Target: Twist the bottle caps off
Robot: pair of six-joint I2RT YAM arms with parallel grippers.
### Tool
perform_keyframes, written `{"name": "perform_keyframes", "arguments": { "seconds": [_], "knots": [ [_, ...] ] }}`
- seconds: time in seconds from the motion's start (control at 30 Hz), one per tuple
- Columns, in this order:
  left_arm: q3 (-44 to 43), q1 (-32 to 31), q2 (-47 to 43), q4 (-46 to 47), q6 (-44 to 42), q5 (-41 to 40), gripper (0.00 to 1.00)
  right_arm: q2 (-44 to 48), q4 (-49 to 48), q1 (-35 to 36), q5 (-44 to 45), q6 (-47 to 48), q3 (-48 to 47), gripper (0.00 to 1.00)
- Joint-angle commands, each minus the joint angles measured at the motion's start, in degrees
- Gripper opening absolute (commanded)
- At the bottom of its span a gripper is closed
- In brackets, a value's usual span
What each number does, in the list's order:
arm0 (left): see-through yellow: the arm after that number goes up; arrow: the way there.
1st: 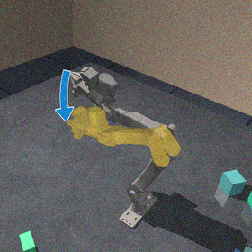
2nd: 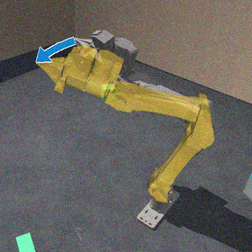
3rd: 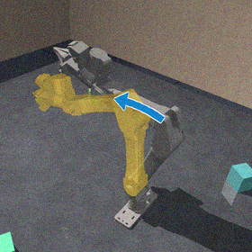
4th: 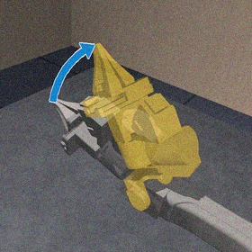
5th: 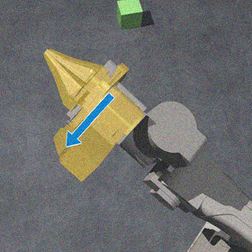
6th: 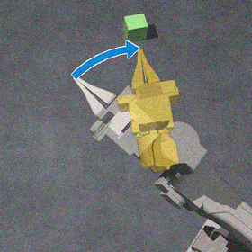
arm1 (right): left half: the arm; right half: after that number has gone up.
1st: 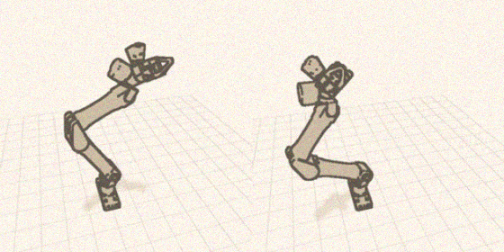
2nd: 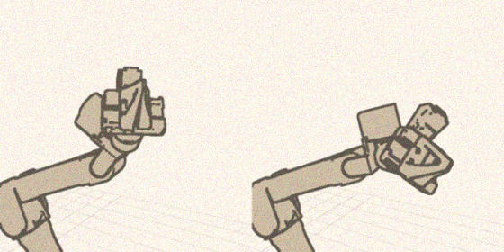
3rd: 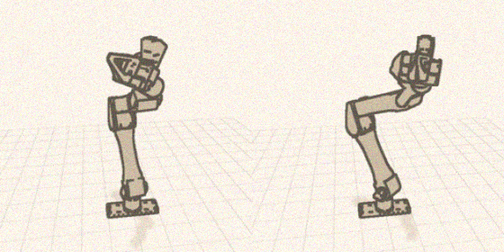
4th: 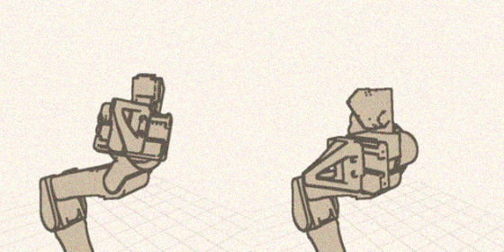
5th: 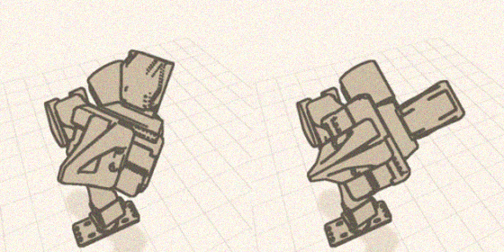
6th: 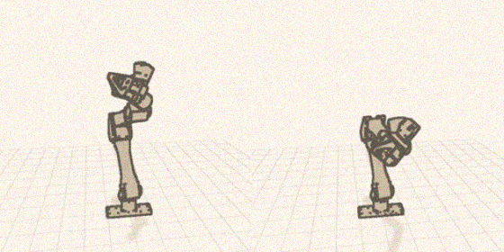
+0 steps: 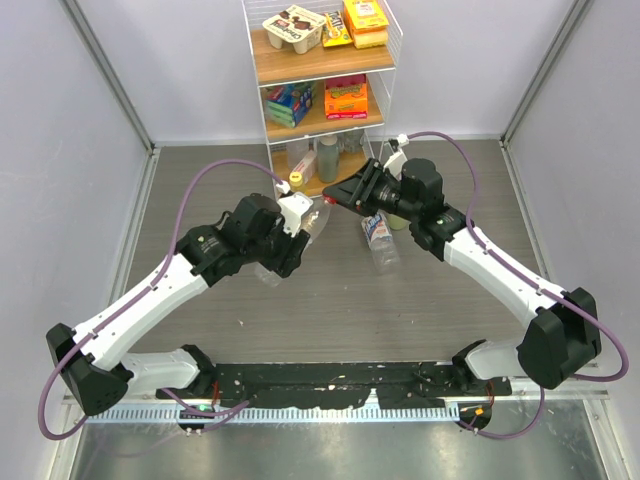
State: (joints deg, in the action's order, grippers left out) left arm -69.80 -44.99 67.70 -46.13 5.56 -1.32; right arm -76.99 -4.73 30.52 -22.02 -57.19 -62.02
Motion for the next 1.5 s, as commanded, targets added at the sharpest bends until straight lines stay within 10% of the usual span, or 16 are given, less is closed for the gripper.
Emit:
{"name": "perform_keyframes", "arguments": {
  "seconds": [0.0,1.47],
  "knots": [
    [-1.2,-0.3,-0.1,1.0,0.3,-0.4,0.2,1.0,-2.8,0.4,-1.2,2.3,-1.9,0.02],
    [-9.9,-0.3,-7.3,18.0,15.9,46.0,0.0,14.0,-23.0,0.4,-32.0,7.8,-8.6,0.02]
  ]
}}
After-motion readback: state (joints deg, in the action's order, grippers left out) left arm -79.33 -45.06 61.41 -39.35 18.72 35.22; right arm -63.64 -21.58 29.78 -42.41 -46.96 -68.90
